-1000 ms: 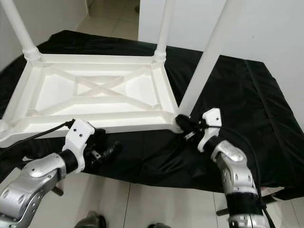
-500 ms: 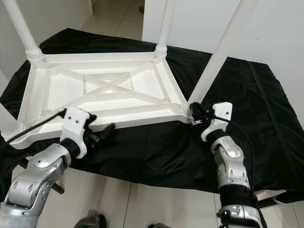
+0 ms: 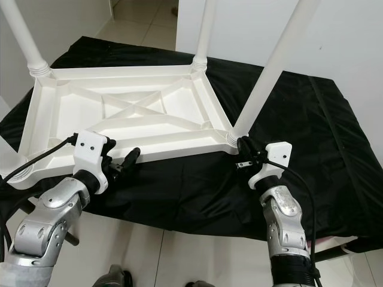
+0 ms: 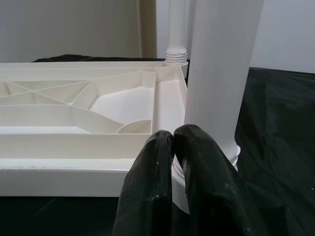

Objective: Building children table

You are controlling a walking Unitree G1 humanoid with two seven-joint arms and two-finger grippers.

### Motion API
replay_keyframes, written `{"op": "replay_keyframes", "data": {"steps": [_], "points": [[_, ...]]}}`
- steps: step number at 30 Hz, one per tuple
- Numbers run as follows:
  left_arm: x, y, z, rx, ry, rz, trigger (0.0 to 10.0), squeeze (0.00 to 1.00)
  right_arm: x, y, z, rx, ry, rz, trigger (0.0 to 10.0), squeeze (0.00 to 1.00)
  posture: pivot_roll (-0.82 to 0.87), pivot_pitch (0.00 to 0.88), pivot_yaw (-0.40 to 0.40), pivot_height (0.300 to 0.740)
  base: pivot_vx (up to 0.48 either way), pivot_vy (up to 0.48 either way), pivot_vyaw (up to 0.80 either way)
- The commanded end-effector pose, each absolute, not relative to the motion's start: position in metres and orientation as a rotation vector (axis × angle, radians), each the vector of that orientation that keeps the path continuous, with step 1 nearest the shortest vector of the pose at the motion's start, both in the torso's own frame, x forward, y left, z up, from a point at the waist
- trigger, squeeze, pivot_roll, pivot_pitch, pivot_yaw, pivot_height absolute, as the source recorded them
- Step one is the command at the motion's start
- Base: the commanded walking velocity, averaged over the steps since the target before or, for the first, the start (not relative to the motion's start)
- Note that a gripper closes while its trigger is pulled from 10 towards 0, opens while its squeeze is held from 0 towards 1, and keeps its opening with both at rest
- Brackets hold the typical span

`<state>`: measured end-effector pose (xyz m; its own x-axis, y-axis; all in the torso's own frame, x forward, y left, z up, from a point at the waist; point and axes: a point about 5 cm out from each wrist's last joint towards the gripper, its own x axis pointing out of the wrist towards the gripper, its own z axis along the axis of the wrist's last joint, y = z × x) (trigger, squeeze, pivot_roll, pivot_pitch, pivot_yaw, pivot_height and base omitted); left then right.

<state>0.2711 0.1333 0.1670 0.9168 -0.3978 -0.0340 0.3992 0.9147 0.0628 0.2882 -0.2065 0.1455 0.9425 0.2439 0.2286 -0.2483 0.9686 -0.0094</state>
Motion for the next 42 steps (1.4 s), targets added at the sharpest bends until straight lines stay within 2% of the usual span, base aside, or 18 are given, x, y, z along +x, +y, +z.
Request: {"op": "replay_keyframes", "data": {"steps": [1, 7, 13, 31, 42], "points": [[0.269, 0.133, 0.163, 0.068, 0.013, -0.392, 10.0, 0.0, 0.284, -0.208, 0.145, 0.02, -0.236, 0.198, 10.0, 0.0, 0.08, 0.084, -0.081, 0.74, 0.0, 0.0, 0.0], [0.269, 0.136, 0.164, 0.051, -0.01, -0.326, 10.0, 0.0, 0.282, -0.204, 0.146, 0.011, -0.248, 0.133, 10.0, 0.0, 0.09, 0.079, -0.084, 0.74, 0.0, 0.0, 0.0], [0.265, 0.139, 0.162, -0.001, -0.06, -0.194, 10.0, 0.0, 0.271, -0.182, 0.142, 0.029, -0.245, 0.053, 10.0, 0.0, 0.09, 0.061, -0.082, 0.74, 0.0, 0.0, 0.0], [0.266, 0.14, 0.163, -0.023, -0.101, -0.188, 10.0, 0.0, 0.27, -0.19, 0.145, 0.016, -0.248, -0.036, 10.0, 0.0, 0.09, 0.048, -0.075, 0.74, 0.0, 0.0, 0.0], [0.259, 0.142, 0.171, -0.128, -0.206, -0.067, 10.0, 0.0, 0.261, -0.177, 0.142, 0.0, -0.239, -0.047, 10.0, 0.0, 0.08, 0.026, -0.062, 0.74, 0.0, 0.0, 0.0]]}}
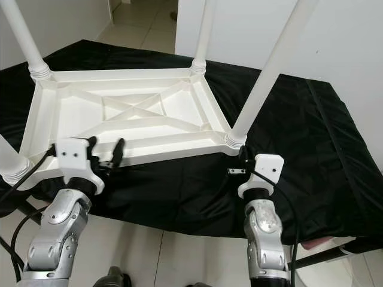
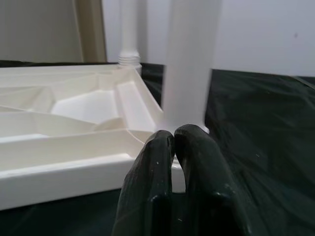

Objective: Building children table

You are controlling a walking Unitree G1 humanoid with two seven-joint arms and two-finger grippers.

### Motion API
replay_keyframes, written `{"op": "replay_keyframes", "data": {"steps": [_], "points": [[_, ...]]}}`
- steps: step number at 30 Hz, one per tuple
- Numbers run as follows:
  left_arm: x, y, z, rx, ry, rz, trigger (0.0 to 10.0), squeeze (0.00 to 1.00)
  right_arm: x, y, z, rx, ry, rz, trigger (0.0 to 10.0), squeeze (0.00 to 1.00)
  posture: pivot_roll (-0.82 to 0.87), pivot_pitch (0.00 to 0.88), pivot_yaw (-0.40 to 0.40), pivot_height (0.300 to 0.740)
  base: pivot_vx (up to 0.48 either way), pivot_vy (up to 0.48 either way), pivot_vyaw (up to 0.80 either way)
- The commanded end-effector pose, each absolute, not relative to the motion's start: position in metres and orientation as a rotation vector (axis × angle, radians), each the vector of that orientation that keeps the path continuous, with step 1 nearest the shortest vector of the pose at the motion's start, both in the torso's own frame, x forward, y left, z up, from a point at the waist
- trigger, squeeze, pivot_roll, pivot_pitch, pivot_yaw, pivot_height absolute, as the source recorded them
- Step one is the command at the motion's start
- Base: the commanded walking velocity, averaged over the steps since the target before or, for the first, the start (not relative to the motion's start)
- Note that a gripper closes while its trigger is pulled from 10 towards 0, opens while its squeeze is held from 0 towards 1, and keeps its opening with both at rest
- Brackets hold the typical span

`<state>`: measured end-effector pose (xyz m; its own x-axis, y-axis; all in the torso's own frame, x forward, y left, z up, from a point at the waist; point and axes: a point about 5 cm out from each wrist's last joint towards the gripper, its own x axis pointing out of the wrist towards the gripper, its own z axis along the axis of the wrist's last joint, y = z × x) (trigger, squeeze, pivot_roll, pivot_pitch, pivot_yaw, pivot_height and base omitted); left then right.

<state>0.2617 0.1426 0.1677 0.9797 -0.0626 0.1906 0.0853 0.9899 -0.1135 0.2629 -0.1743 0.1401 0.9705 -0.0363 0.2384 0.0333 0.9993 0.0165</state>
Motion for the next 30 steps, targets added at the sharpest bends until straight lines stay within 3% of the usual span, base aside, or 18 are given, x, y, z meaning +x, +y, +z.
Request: {"op": "replay_keyframes", "data": {"steps": [1, 30], "points": [[0.259, 0.142, 0.171, -0.128, -0.206, -0.067, 10.0, 0.0, 0.261, -0.177, 0.142, 0.0, -0.239, -0.047, 10.0, 0.0, 0.08, 0.026, -0.062, 0.74, 0.0, 0.0, 0.0], [0.258, 0.121, 0.17, -0.083, -0.213, -0.202, 10.0, 0.0, 0.255, -0.177, 0.142, -0.075, -0.21, 0.002, 10.0, 0.0, 0.06, 0.03, -0.05, 0.74, 0.0, 0.0, 0.0]]}}
